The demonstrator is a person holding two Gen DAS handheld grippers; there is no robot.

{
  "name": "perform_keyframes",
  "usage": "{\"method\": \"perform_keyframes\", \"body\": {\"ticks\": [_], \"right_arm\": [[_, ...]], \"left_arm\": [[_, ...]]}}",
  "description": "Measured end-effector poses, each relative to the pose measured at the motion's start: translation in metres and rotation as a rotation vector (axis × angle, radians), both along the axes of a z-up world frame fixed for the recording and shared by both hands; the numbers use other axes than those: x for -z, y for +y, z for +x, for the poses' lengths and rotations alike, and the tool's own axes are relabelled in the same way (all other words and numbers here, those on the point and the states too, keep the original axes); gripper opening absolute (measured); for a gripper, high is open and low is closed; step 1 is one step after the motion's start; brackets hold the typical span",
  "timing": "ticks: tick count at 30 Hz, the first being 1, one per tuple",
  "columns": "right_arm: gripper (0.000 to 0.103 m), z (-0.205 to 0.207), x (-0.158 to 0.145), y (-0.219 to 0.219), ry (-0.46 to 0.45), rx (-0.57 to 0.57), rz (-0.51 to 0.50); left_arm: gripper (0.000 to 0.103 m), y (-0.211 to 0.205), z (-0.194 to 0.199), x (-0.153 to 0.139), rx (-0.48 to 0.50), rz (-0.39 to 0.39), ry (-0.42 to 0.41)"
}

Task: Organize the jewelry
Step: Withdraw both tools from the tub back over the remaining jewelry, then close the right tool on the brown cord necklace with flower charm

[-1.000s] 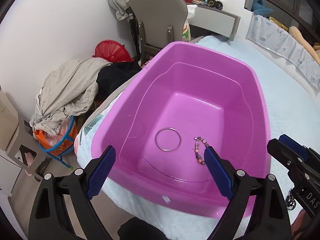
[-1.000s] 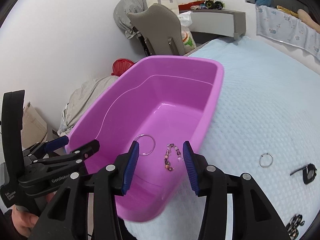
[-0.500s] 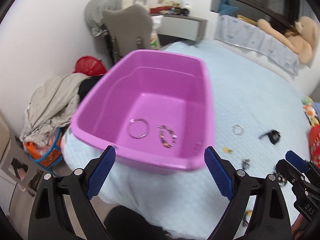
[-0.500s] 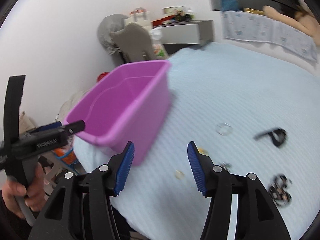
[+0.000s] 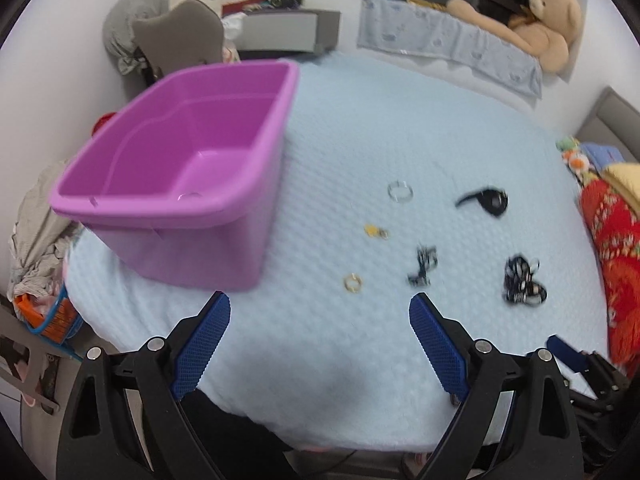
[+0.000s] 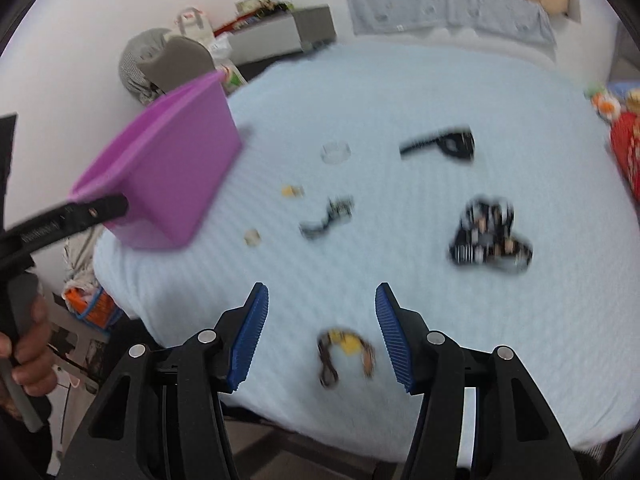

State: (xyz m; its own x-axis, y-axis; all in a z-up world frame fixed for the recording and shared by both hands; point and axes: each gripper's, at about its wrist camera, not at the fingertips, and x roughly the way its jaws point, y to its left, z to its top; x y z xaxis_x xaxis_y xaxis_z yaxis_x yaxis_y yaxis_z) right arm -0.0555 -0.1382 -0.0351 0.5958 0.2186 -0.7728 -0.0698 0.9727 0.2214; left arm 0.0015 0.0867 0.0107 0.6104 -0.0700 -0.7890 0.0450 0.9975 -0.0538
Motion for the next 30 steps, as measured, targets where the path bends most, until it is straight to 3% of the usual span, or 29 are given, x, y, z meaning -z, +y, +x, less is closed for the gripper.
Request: {"method": "perform_keyframes", "body": {"ticks": [8,18,20,24,26,30], "right_arm": [[0.054,-0.01,0.074,-0.009,0.091,0.044,-0.048],[0.052,-0.002,0.108,-0.009,0.115,0.073,-0.099],[0.037,0.001,0.113,-0.006,0.117,0.068,-0.12],[0.025,0.002,0.118,-0.005,0.102,0.063,-0.148],[0.006,0.001,0.118,-0.007,0.093,0.06,-0.146],[0.005,0.0,0.115,-0.01,0.086,0.051,-0.139]], "left_arm": [[0.09,-0.014,-0.013,0.042,0.014,0.028,0.046],[0.09,-0.019,0.013,0.085,0.001,0.083,0.098],[0.09,-0.019,0.016,0.091,-0.002,0.084,0.11],[0.09,-0.02,0.021,0.1,0.003,0.088,0.127],[0.09,-0.022,0.023,0.103,0.004,0.09,0.134],[0.09,-0.025,0.028,0.107,0.008,0.09,0.142]]}}
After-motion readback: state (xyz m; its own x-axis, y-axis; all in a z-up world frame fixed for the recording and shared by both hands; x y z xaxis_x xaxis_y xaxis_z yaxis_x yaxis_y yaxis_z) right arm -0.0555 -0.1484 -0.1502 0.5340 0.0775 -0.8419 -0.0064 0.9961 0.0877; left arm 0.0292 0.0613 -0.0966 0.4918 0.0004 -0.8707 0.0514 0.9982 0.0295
